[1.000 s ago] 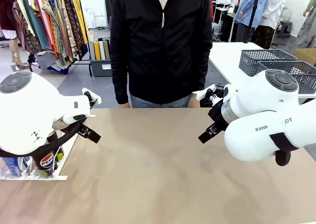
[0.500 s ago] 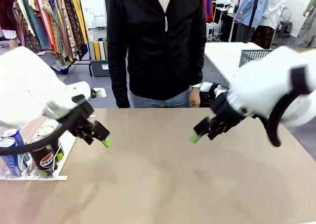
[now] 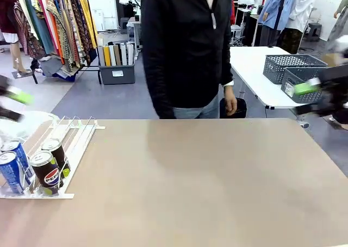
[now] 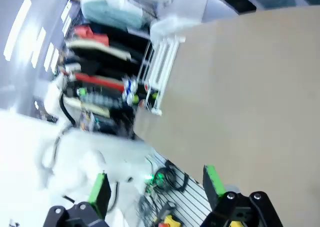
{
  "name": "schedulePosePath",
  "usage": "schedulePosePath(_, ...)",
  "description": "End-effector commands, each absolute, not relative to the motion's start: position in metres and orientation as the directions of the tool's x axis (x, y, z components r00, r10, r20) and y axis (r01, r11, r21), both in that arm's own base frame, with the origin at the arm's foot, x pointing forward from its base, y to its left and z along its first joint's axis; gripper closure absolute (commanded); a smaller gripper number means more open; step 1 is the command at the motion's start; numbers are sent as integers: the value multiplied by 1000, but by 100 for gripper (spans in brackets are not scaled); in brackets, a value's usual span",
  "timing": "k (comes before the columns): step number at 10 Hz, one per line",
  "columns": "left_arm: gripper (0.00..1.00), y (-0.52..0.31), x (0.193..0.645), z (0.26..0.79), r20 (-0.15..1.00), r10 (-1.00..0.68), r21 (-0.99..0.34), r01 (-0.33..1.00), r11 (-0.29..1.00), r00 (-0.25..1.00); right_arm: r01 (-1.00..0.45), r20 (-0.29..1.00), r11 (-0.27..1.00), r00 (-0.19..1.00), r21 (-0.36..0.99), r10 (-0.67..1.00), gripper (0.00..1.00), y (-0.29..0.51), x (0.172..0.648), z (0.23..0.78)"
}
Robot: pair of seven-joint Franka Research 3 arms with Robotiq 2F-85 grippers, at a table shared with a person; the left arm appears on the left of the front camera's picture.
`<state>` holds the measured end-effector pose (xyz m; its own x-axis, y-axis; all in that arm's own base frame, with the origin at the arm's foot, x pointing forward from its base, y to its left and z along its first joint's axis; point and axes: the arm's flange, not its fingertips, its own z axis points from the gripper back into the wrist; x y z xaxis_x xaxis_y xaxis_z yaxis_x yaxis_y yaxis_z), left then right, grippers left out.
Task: Retrieve and store the cans from the dispenser.
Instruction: Pick up one can from the Automatic Can Dispenser and place it in the middle of the table.
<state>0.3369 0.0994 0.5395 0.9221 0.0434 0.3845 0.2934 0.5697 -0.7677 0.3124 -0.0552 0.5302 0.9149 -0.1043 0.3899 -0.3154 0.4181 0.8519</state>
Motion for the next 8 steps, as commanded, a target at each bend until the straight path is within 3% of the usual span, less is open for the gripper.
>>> schedulePosePath(1,0,157,342,514,367,302,-887,234,399,880,-232,335,340,898,911,-285,0,-103,310,498)
schedulePosePath(3,0,225,315,475,309,505,-941,184,283,806,-174,286,270,838,947,-465,0,-157,290,480)
schedulePosePath(5,0,255,292,450,306,609,-945,155,288,732,-131,243,236,804,963,-543,0,-178,280,467)
schedulePosePath(6,0,258,292,444,303,630,-942,127,309,715,-133,242,229,792,964,-560,0,-179,283,462)
schedulePosePath(7,0,262,289,453,275,599,-951,121,284,752,-144,303,310,769,940,-563,0,-168,292,459)
schedulePosePath(8,0,262,289,453,275,599,-951,121,284,752,-86,207,234,801,968,-562,0,-199,282,467)
